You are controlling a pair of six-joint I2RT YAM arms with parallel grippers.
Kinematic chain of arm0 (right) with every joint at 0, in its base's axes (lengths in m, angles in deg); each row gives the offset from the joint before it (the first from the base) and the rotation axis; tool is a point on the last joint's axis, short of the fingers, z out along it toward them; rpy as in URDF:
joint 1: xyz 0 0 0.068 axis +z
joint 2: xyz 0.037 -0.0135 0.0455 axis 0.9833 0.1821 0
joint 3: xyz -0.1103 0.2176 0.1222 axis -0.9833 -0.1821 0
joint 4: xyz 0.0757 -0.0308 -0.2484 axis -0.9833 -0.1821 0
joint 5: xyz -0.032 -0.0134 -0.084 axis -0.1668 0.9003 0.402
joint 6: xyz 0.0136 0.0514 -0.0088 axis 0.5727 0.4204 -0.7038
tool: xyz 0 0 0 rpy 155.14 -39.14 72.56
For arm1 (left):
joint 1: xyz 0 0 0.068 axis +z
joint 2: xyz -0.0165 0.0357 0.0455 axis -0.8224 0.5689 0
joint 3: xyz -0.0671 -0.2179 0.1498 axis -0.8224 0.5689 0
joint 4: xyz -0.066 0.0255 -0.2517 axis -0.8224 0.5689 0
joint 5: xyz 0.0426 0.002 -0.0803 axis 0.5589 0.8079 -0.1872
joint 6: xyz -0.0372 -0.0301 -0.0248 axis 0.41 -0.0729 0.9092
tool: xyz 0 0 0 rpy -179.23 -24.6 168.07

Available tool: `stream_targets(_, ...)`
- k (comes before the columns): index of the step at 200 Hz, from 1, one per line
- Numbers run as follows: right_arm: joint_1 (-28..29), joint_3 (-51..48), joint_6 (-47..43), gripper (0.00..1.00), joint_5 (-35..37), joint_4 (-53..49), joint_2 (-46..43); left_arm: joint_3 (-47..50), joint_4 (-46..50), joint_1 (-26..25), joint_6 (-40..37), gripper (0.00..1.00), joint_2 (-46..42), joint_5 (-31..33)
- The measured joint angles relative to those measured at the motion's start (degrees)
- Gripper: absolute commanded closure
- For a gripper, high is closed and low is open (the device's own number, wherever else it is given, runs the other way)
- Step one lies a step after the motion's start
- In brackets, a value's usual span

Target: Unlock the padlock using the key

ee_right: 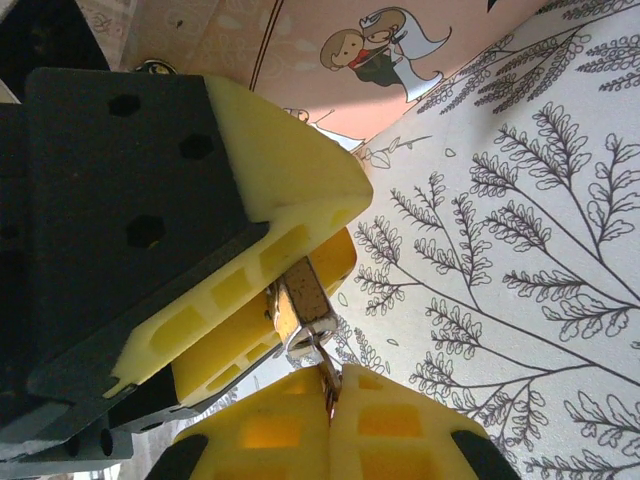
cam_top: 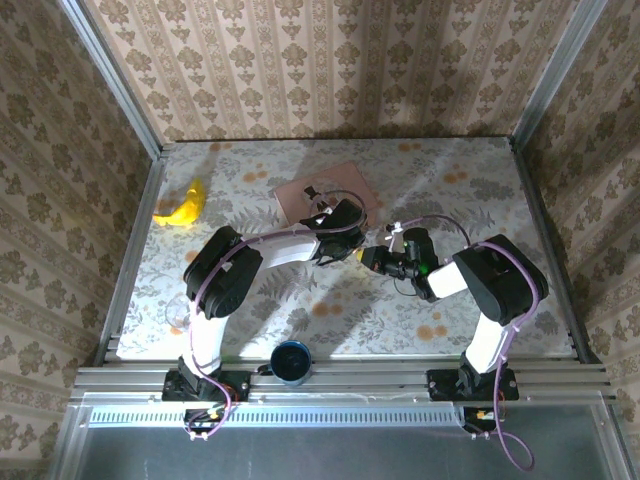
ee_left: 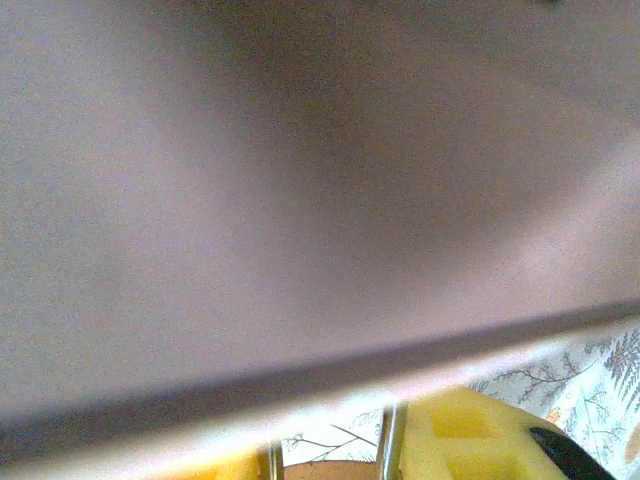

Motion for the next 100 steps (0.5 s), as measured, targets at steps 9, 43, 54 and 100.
stream_targets(9, -0.33, 0.11, 0.00, 1.00, -0.94, -0.02, 0.13, 0.02, -0.02, 0.00, 0.00, 1.00, -0.02, -0.11)
stream_targets(43, -1.07, 0.48, -0.66, 1.00, -2.93, 0.04, 0.76, 0.31, -0.39, 0.00, -0.04, 1.00, -0.11, -0.15)
stream_targets(54, -1.11, 0.48, -0.83, 1.00, -2.99, 0.07, 0.79, 0.55, -0.76, 0.00, -0.04, 1.00, -0.22, -0.15)
stream_targets(100, -1.55, 0.48, -1.05, 1.00, -3.67, 0.31, 0.90, 1.18, -1.86, 0.00, 0.15, 1.00, -0.50, -0.24)
